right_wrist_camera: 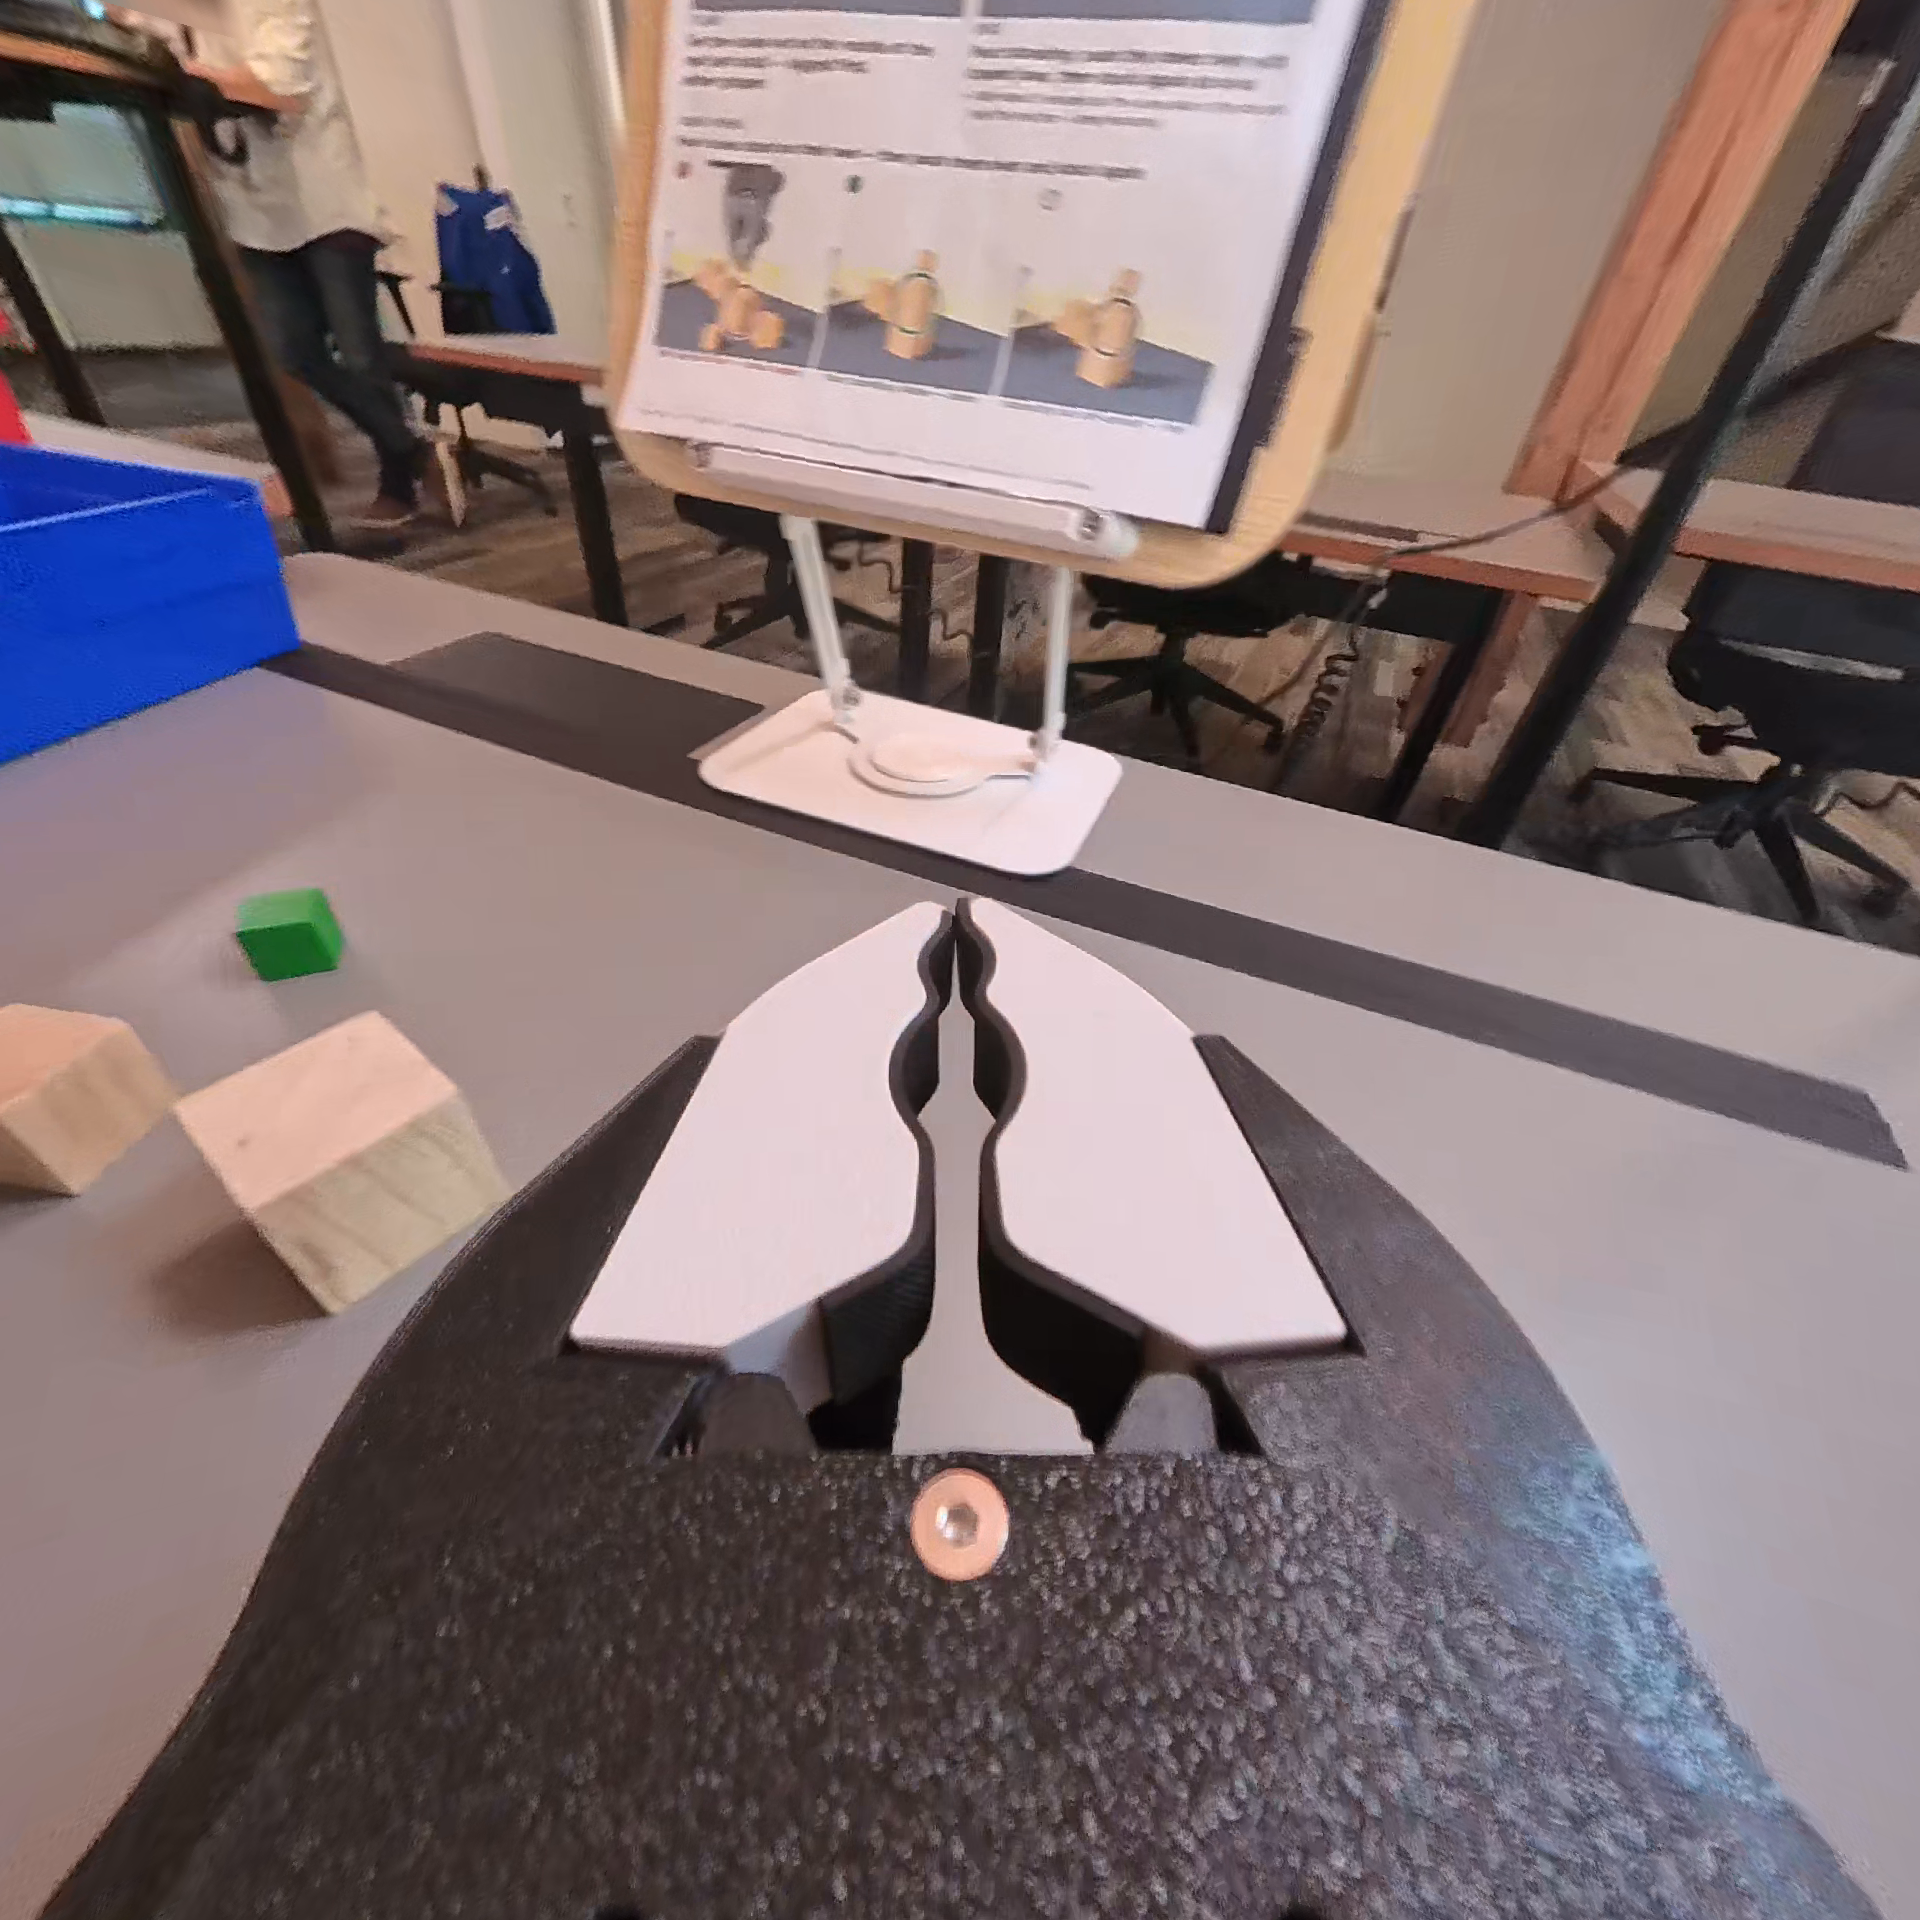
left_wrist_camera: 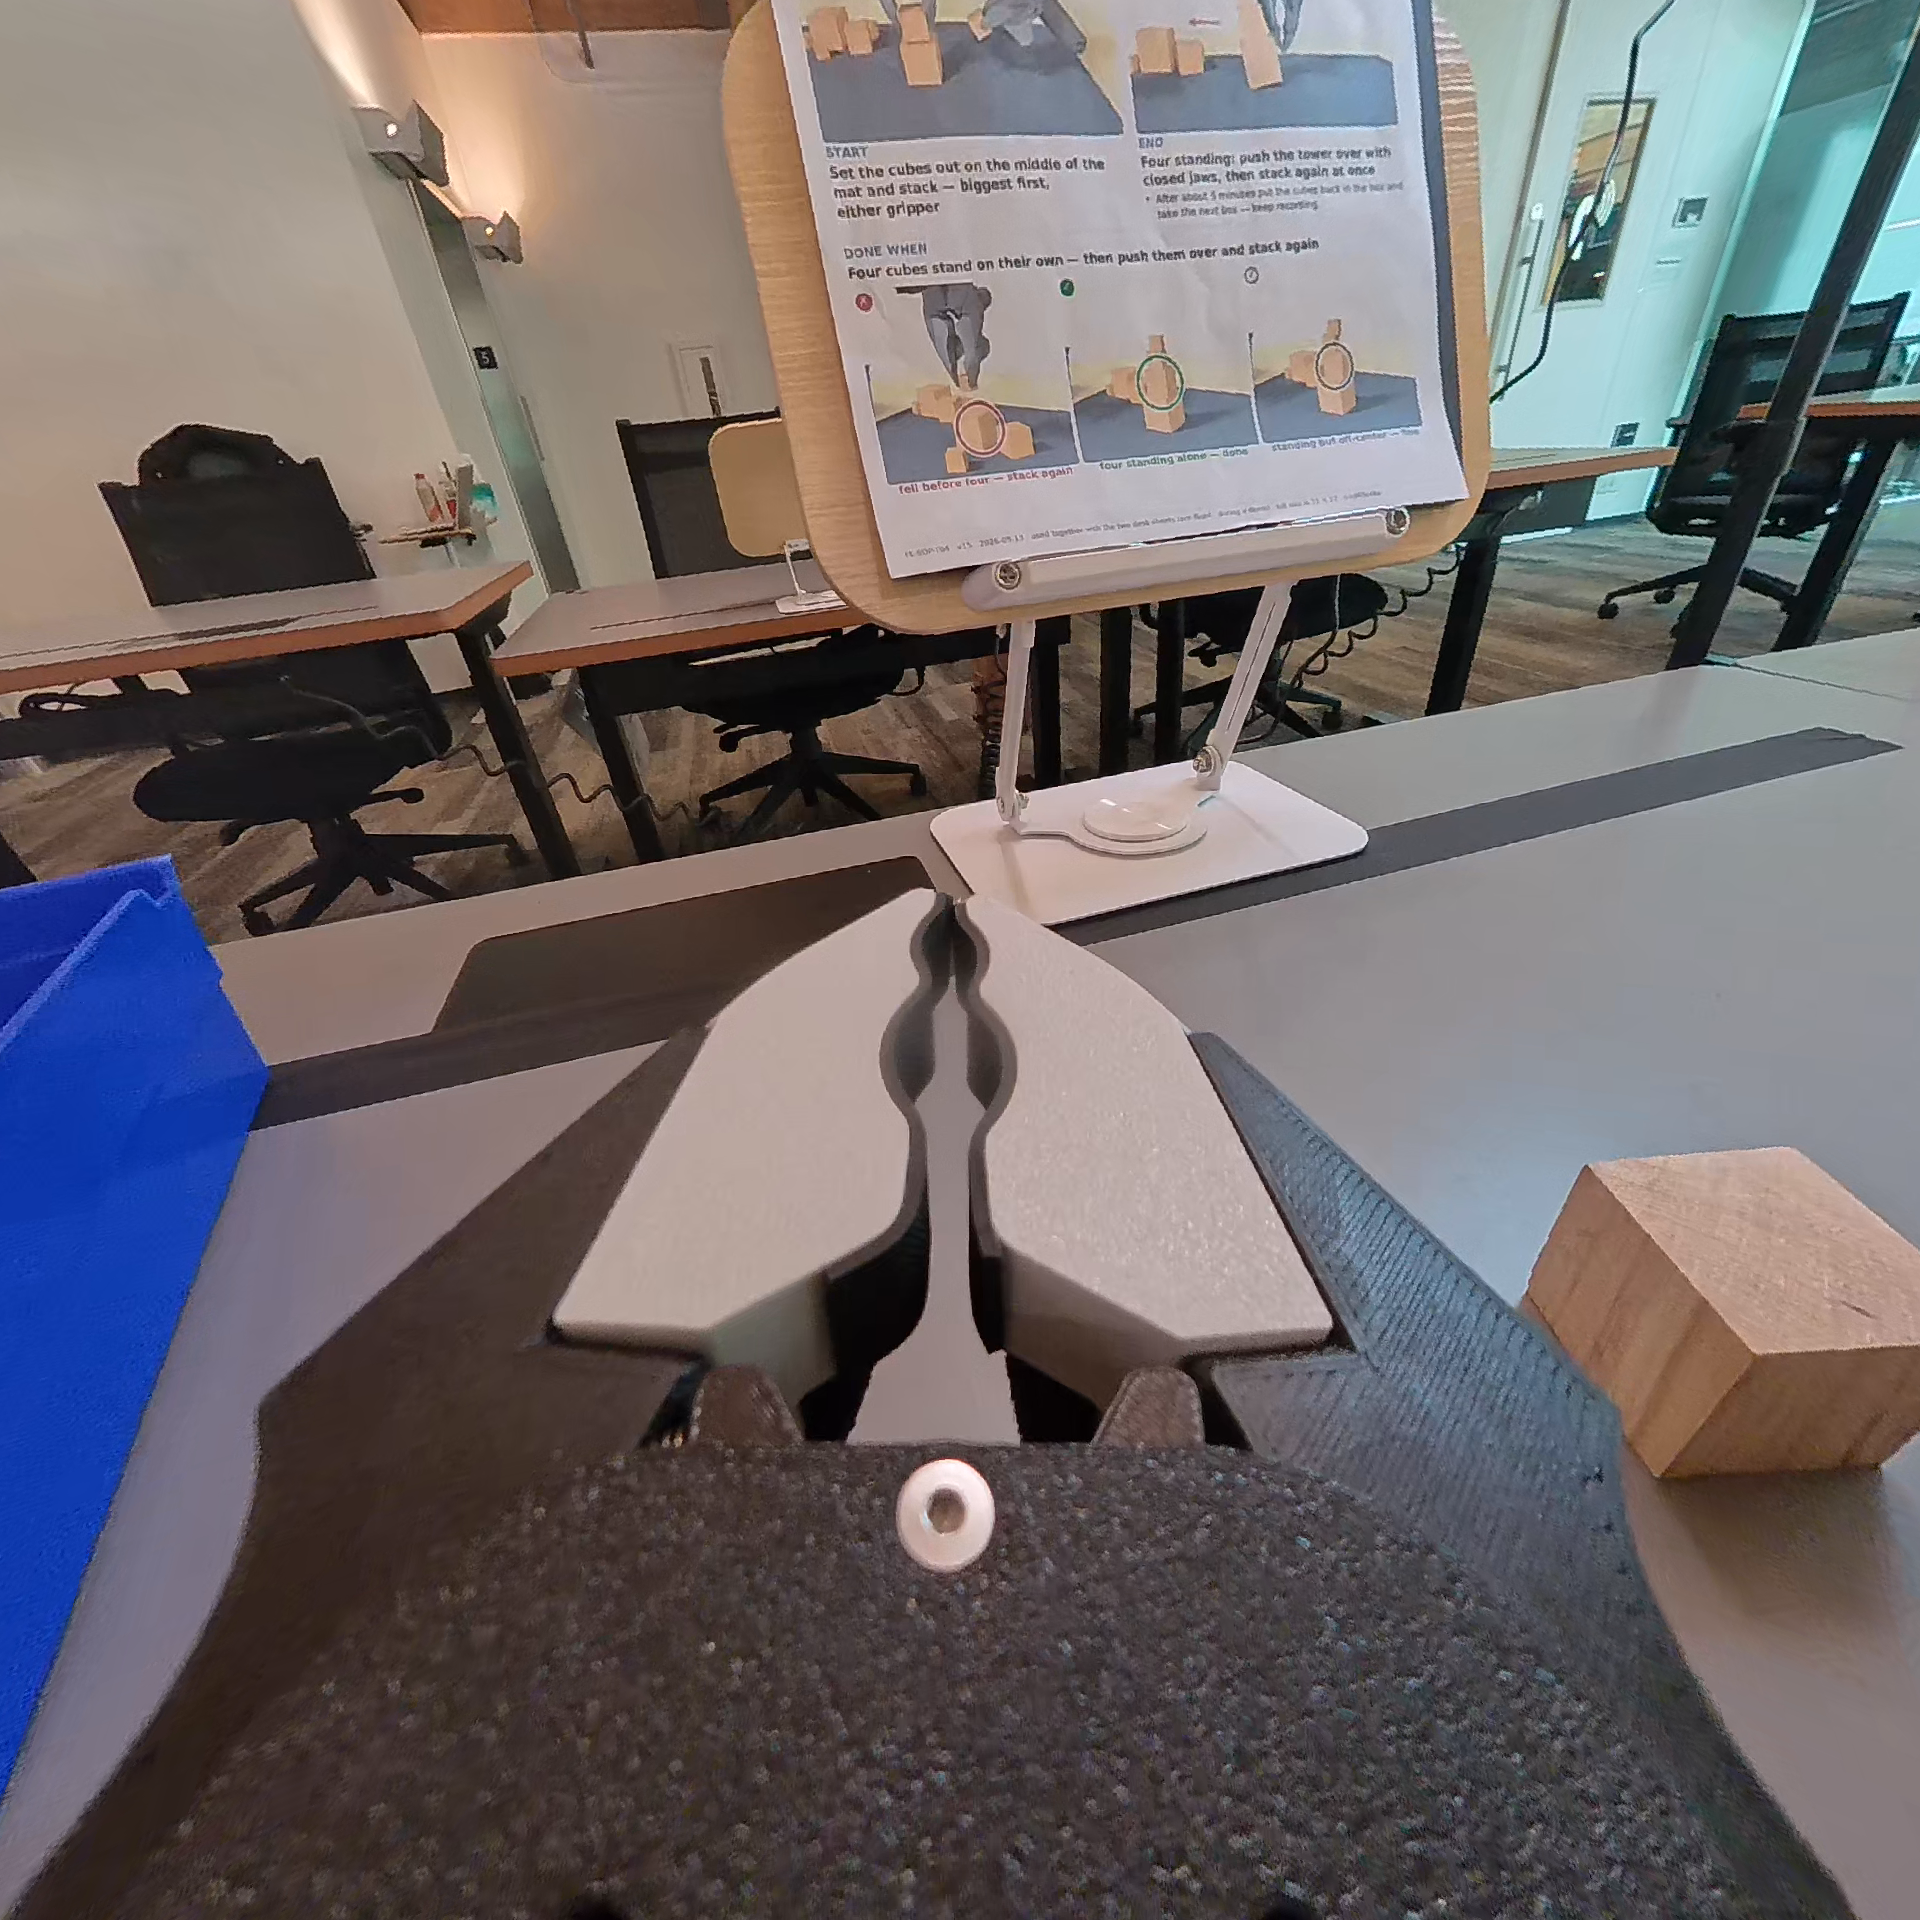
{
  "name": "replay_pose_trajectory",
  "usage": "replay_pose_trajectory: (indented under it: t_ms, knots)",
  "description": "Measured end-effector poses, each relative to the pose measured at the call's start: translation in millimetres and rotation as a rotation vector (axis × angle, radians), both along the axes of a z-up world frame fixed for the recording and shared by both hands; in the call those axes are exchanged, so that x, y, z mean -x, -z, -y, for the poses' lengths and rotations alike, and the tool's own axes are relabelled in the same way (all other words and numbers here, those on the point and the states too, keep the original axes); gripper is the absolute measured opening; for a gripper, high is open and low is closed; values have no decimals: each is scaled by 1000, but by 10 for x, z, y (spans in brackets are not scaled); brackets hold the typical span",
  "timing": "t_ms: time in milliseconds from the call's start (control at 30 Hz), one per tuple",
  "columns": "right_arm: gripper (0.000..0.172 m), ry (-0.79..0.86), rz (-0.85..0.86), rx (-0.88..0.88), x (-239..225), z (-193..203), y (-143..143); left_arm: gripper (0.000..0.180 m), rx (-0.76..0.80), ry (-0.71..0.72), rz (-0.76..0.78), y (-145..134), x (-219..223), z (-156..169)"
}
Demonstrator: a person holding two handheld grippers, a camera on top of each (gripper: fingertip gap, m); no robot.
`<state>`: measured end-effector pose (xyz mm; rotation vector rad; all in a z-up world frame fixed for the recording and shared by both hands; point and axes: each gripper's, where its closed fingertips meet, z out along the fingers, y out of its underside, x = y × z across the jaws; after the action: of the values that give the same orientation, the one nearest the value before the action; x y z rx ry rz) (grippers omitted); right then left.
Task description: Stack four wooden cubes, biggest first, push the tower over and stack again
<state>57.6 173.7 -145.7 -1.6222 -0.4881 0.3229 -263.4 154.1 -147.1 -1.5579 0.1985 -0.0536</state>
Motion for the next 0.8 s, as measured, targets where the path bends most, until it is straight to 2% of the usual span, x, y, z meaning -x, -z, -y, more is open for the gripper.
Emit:
replay_pose_trajectory:
  t_ms: [167, 500, 700, 800]
  knots:
    - [1, 55, 16, -27, -312, -122, 178, 0, 22, 7, -5, 86, -32, -16]
    - [3, 49, -31, -29, -347, -133, 135, 0, 45, 7, 6, 178, -11, -47]
    - [7, 36, -50, -17, -318, -123, 137, 0, 13, 7, 11, 58, 23, -15]
    - [7, 34, -58, -33, -325, -95, 81, 0, 14, 17, 62, -18, 80, 23]
